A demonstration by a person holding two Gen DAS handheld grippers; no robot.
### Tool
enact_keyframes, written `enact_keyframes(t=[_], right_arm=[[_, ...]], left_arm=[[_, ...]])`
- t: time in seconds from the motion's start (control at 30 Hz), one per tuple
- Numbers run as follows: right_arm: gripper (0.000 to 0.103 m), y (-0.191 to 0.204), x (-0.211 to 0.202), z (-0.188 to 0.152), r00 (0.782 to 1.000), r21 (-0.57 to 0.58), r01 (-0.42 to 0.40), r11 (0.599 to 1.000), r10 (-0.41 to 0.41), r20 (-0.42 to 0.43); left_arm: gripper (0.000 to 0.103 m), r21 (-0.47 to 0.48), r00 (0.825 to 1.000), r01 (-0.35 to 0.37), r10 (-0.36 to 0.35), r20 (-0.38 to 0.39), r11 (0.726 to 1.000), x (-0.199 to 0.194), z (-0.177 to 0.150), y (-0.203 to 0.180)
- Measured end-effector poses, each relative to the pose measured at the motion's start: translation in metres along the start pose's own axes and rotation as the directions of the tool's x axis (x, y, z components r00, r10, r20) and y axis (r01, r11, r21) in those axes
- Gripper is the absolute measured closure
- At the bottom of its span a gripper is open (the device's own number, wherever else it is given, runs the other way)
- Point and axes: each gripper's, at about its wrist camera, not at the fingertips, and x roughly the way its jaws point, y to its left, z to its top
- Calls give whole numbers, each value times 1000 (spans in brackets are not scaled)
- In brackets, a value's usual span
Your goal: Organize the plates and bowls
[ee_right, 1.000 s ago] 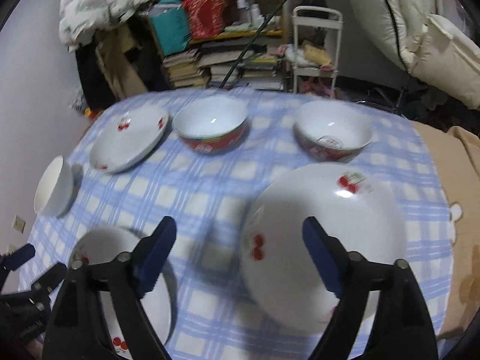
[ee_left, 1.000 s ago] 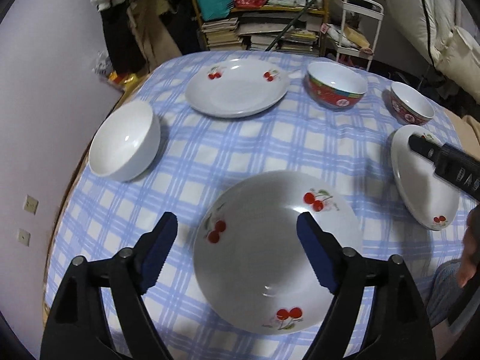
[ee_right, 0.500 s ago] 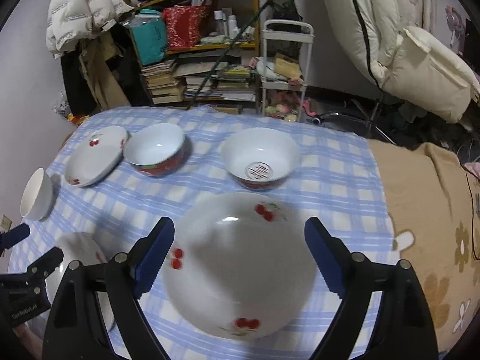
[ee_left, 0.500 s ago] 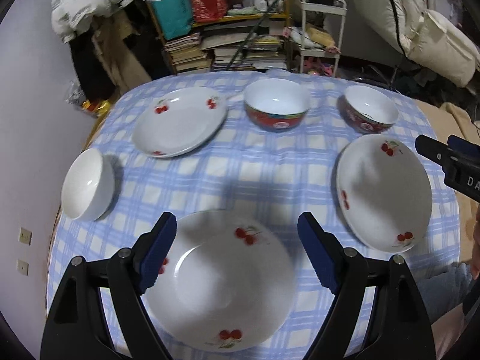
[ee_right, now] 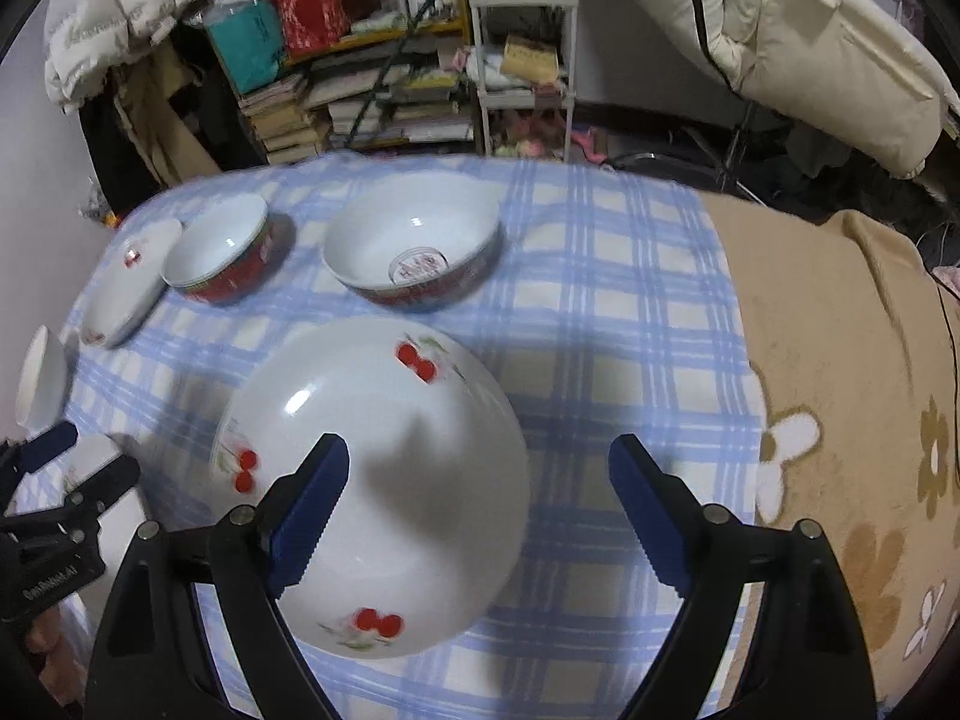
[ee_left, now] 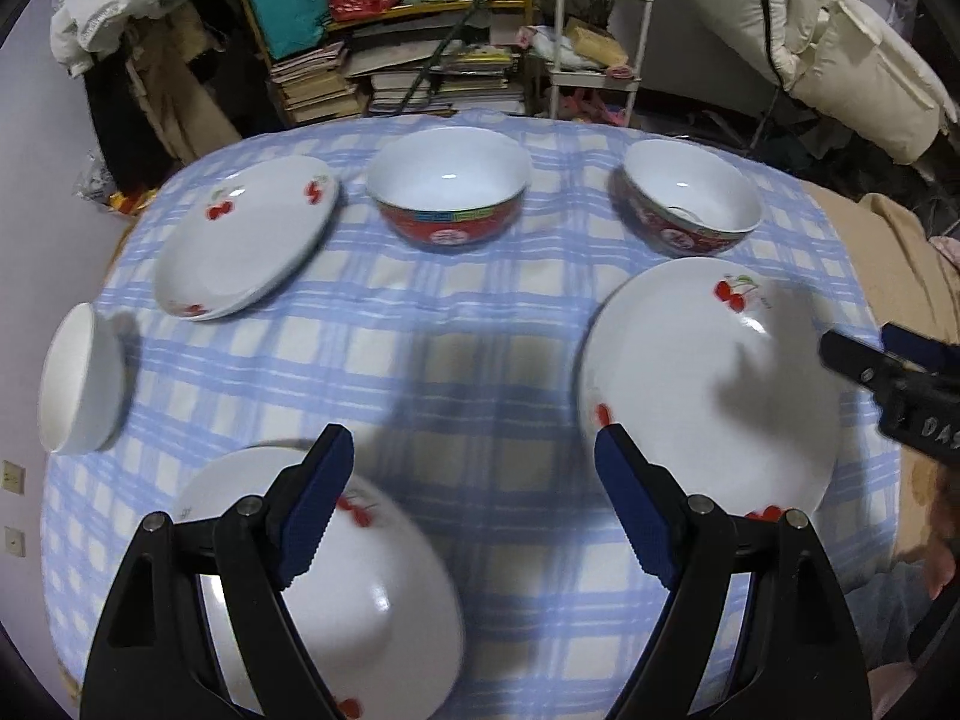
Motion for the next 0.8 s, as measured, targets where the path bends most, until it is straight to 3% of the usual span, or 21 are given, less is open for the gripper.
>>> enact_keyframes(t=[0.17,0.23,0.3,0.37,0.43,0.57,0.8], right_arm=[[10,-9,15,-6,999,-6,-12,1000,12,-39],[11,-11,20,-8,998,-5,-27,1000,26,-49],[16,-14,26,-9,997,-2,-44,999,44,-68],[24,-15,31,-10,995,1,-52,999,52,-91],[42,-14,38,-11,991,-6,-67,998,66,-112],[66,-10,43,-14,987,-17,-86,996,83,-137],[68,-15,53,-20,985,1,-84,996,83,-149]], left_arm=[[22,4,998,28,-28,-54,1000,20,0,-13],[29,-4,996,37,-37,-77,999,29,-1,-16],[63,-6,994,41,-41,-104,999,37,-2,-19],[72,-25,988,55,-58,-143,998,47,-3,-20],[73,-61,986,65,-73,-151,996,51,-2,-17],[75,-105,978,94,-111,-175,990,58,-2,-12],[72,-168,971,163,-188,-148,972,43,-2,3]])
